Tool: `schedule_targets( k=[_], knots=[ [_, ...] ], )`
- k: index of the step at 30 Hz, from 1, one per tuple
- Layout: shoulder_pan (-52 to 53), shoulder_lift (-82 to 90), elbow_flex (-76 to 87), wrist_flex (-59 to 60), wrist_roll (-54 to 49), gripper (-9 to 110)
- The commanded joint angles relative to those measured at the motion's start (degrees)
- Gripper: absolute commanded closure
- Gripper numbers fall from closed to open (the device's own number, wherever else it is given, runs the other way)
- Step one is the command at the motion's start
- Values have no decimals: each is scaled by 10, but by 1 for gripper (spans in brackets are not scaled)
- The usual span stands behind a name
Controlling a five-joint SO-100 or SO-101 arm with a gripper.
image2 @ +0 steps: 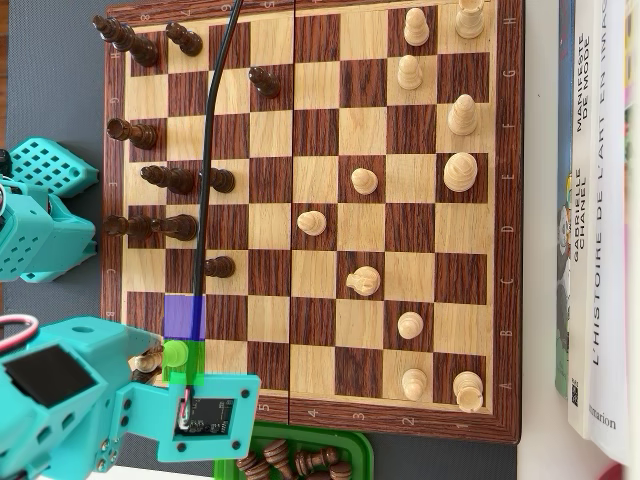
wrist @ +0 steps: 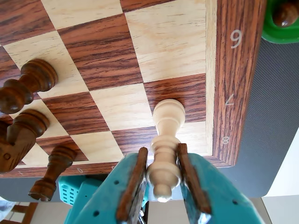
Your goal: Play chess
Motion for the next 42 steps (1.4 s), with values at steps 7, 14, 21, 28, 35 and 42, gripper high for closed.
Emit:
schedule_targets(
  k=[7,14,21,28,35,42],
  knots=[
    [3,1,-34,-1,-3,89],
    [3,1,-34,0,-3,89],
    [3,1,-35,-4,-15,85],
    [4,1,-53,1,-24,85],
    [4,2,-59,2,-26,86],
    [-5,17,-60,6,-26,86]
  ],
)
